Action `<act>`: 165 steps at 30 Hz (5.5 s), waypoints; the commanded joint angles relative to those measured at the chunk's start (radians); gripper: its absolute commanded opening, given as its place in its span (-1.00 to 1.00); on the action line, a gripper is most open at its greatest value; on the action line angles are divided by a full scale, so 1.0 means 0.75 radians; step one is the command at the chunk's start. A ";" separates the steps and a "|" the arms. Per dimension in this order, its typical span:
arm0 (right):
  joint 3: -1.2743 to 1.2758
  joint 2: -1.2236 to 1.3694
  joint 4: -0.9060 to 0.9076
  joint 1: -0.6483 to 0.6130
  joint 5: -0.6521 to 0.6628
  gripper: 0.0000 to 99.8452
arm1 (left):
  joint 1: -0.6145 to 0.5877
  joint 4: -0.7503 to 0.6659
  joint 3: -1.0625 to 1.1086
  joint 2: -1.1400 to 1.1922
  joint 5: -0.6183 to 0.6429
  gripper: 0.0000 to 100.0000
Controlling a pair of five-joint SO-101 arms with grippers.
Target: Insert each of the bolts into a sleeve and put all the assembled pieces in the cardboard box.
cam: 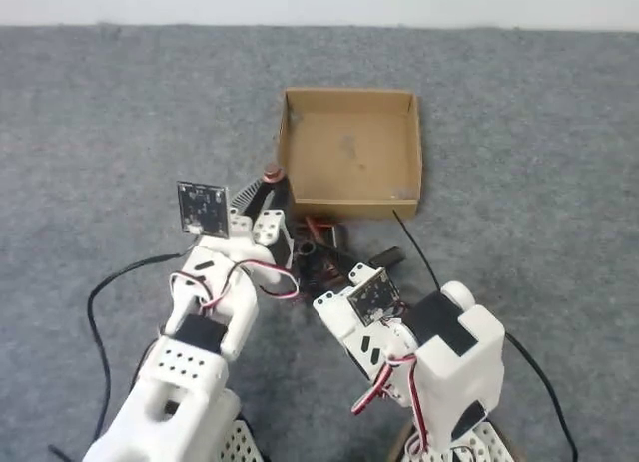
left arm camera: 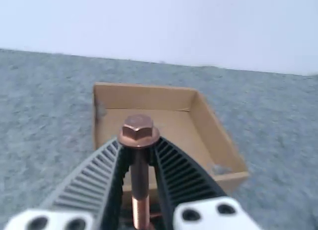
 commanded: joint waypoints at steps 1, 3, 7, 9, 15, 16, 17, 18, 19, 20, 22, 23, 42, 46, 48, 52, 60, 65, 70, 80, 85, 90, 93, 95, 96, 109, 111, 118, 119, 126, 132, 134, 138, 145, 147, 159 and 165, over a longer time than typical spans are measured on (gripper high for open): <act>0.025 -0.105 0.007 0.013 -0.016 -0.99 | 0.049 0.090 -0.017 -0.149 -0.004 -0.98; 0.027 -0.109 0.007 0.013 -0.016 -0.99 | 0.068 0.096 -0.013 -0.176 -0.004 -0.98; 0.031 -0.111 0.007 0.011 -0.018 -0.99 | 0.088 0.100 -0.009 -0.188 -0.002 -0.98; 0.031 -0.111 0.007 0.011 -0.057 -0.99 | 0.098 0.100 0.013 -0.190 0.039 -0.98; 0.033 -0.111 0.003 0.011 -0.074 -0.99 | 0.090 0.061 0.083 -0.196 0.096 -0.98; 0.033 -0.111 0.003 0.011 -0.076 -0.99 | 0.090 0.029 0.091 -0.190 0.096 -0.98; 0.033 -0.111 0.003 0.011 -0.076 -0.99 | 0.090 -0.008 0.107 -0.190 0.096 -0.98; 0.039 -0.111 -0.001 0.011 -0.076 -0.99 | 0.092 -0.045 0.124 -0.190 0.096 -0.98; 0.049 -0.114 -0.003 0.009 -0.076 -0.99 | 0.094 -0.078 0.140 -0.190 0.096 -0.98; 0.053 -0.114 -0.003 0.009 -0.076 -0.99 | 0.096 -0.106 0.157 -0.190 0.096 -0.98; 0.053 -0.114 -0.003 0.009 -0.076 -0.99 | 0.096 -0.135 0.171 -0.190 0.098 -0.98; 0.053 -0.114 -0.003 0.009 -0.076 -0.99 | 0.096 -0.131 0.171 -0.190 0.098 -0.98; 0.043 -0.114 0.044 -0.003 -0.070 -0.99 | 0.155 -0.051 0.177 -0.196 0.098 -0.98; 0.043 -0.114 0.042 -0.003 -0.070 -0.99 | 0.151 -0.055 0.171 -0.198 0.098 -0.98; 0.043 -0.114 0.048 -0.003 -0.070 -0.99 | 0.123 -0.078 0.148 -0.200 0.098 -0.98; 0.031 -0.114 0.054 -0.001 -0.070 -0.99 | 0.063 -0.123 0.136 -0.200 0.147 -0.98; 0.027 -0.114 0.056 -0.001 -0.070 -0.99 | 0.068 -0.113 0.140 -0.200 0.151 -0.98; 0.027 -0.114 0.056 -0.001 -0.070 -0.99 | 0.106 0.065 0.085 -0.203 0.153 -0.98; 0.027 -0.114 0.056 -0.001 -0.070 -0.99 | 0.106 0.235 0.071 -0.362 0.153 -0.98; 0.029 -0.114 0.073 -0.001 -0.070 -0.99 | 0.135 0.415 0.206 -0.894 0.158 -0.98; 0.029 -0.179 0.163 0.007 -0.070 -0.99 | 0.139 0.499 0.234 -0.955 0.155 -0.98; 0.078 -0.345 0.285 0.036 -0.014 -0.99 | 0.141 0.567 0.234 -0.951 0.155 -0.98; 0.129 -0.439 0.302 0.034 -0.014 -0.99 | 0.143 0.569 0.234 -0.949 0.155 -0.98; 0.147 -0.478 0.322 0.034 -0.016 -0.99 | 0.149 0.569 0.234 -0.949 0.155 -0.98; 0.149 -0.494 0.353 0.032 -0.016 -0.99 | 0.164 0.571 0.234 -0.949 0.155 -0.98; 0.162 -0.600 0.492 0.030 -0.006 -0.99 | 0.186 0.626 0.234 -0.947 0.151 -0.98; 0.162 -0.602 0.494 0.030 -0.006 -0.99 | 0.184 0.626 0.234 -0.947 0.151 -0.98; 0.162 -0.590 0.494 0.030 -0.006 -0.99 | 0.188 0.595 0.236 -0.890 0.149 -0.98; 0.162 -0.590 0.496 0.030 -0.006 -0.99 | 0.188 0.567 0.236 -0.849 0.149 -0.98; 0.162 -0.592 0.523 0.024 -0.004 -0.99 | 0.180 0.155 0.236 -0.387 0.147 -0.98; 0.162 -0.600 0.543 0.030 0.049 -0.99 | 0.182 -0.010 0.214 -0.158 0.113 -0.98; 0.162 -0.605 0.539 0.060 0.074 -0.99 | 0.182 -0.010 0.216 -0.160 0.113 -0.98; 0.162 -0.605 0.492 0.087 0.070 -0.99 | 0.192 0.059 0.220 -0.196 0.113 -0.98; 0.162 -0.605 0.484 0.091 0.070 -0.99 | 0.194 0.282 0.224 -0.358 0.110 -0.98; 0.162 -0.605 0.484 0.093 0.070 -0.99 | 0.194 0.336 0.236 -0.403 0.115 -0.98; 0.155 -0.605 0.476 0.126 0.068 -0.99 | 0.288 0.636 0.236 -0.495 0.117 -0.97; 0.155 -0.605 0.476 0.126 0.033 -0.99 | 0.272 0.644 0.236 -0.487 0.119 -0.71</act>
